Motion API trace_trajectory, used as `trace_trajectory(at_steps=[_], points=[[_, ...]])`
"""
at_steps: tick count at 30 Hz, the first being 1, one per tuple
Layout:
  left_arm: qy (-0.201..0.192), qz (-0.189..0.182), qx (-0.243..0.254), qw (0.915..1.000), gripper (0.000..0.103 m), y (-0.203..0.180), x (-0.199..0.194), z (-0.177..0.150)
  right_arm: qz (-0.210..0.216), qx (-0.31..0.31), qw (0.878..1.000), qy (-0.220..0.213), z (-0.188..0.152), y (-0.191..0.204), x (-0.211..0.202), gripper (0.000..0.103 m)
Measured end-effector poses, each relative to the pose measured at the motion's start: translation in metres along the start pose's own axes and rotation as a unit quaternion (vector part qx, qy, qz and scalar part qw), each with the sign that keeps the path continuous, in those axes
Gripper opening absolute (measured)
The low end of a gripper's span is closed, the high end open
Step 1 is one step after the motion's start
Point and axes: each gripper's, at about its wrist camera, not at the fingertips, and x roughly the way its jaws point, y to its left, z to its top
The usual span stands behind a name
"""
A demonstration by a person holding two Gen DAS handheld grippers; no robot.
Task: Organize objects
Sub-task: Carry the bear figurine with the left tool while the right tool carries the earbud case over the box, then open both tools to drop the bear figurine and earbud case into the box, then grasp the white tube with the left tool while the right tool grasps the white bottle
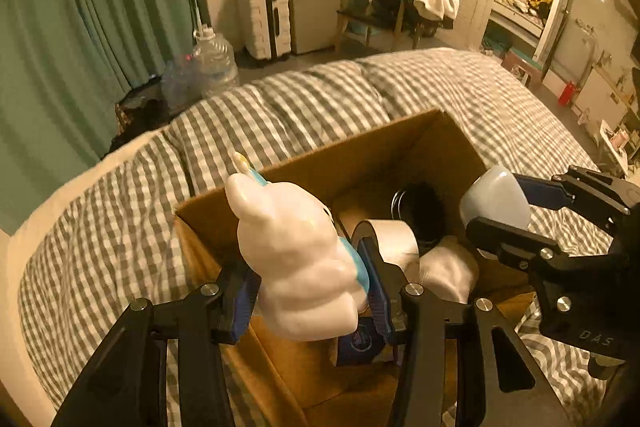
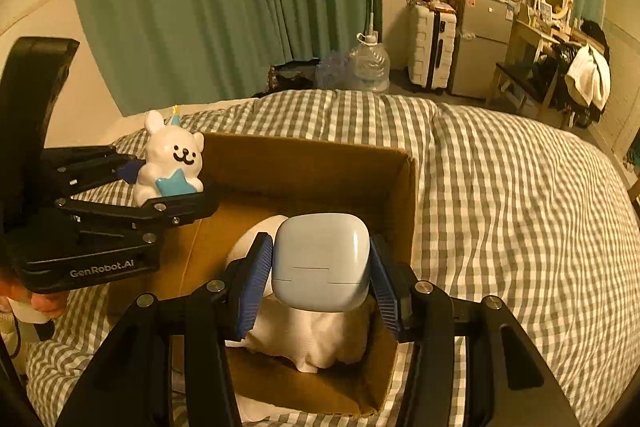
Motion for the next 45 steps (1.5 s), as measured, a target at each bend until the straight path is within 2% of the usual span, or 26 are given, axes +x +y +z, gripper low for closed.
trace_trajectory(at_steps=[5,6,7,8,9,10,12,15,19,23,28,32,34,38,42,45], points=[[0.000,-0.014,0.011,0.9998,0.050,-0.008,0.000,-0.001,0.011,0.003,1.000,0.001,-0.001,-0.007,0.000,0.049],[-0.002,-0.013,0.011,0.9999,0.052,-0.009,-0.001,-0.001,0.008,0.004,1.000,-0.003,-0.001,-0.008,-0.004,0.053],[0.000,-0.011,0.010,0.9999,0.060,-0.009,-0.002,-0.001,0.006,0.006,1.000,-0.009,0.000,-0.009,-0.007,0.059],[0.005,-0.005,0.006,1.0000,0.066,-0.010,-0.004,-0.002,0.003,0.010,1.000,-0.017,0.001,-0.010,-0.011,0.069],[0.005,-0.001,0.002,1.0000,0.077,-0.010,-0.007,-0.003,0.002,0.019,0.999,-0.028,0.002,-0.012,-0.019,0.072],[0.000,0.001,-0.003,1.0000,0.081,-0.010,-0.013,-0.005,0.001,0.026,0.999,-0.036,0.003,-0.014,-0.027,0.072],[-0.007,0.004,-0.007,0.9999,0.083,-0.010,-0.026,-0.009,-0.004,0.032,0.999,-0.043,0.006,-0.014,-0.039,0.072],[-0.016,0.006,-0.021,0.9996,0.091,-0.010,-0.051,-0.012,-0.027,0.027,0.998,-0.048,0.006,-0.007,-0.064,0.072],[-0.054,0.012,-0.041,0.9977,0.099,-0.005,-0.099,-0.021,-0.068,0.015,0.996,-0.047,0.003,0.007,-0.096,0.072],[-0.088,0.045,-0.050,0.9938,0.101,0.004,-0.139,-0.036,-0.081,-0.007,0.996,-0.041,-0.007,0.025,-0.120,0.072],[-0.102,0.080,-0.072,0.9890,0.101,0.010,-0.160,-0.072,-0.081,-0.022,0.996,-0.031,-0.029,0.048,-0.133,0.072],[-0.098,0.097,-0.100,0.9854,0.101,0.016,-0.159,-0.109,-0.084,-0.024,0.996,-0.023,-0.060,0.061,-0.125,0.072],[-0.092,0.108,-0.106,0.9842,0.101,0.015,-0.152,-0.123,-0.069,-0.011,0.998,-0.009,-0.078,0.065,-0.113,0.072],[-0.078,0.132,-0.077,0.9852,0.101,0.004,-0.134,-0.151,-0.070,0.004,0.997,0.018,-0.103,0.067,-0.087,0.072],[-0.068,0.135,-0.072,0.9859,0.101,-0.001,-0.110,-0.163,-0.086,0.016,0.995,0.052,-0.120,0.064,-0.059,0.072],[-0.044,0.133,-0.072,0.9875,0.101,-0.005,-0.085,-0.173,-0.100,0.022,0.992,0.071,-0.129,0.060,-0.039,0.072]])
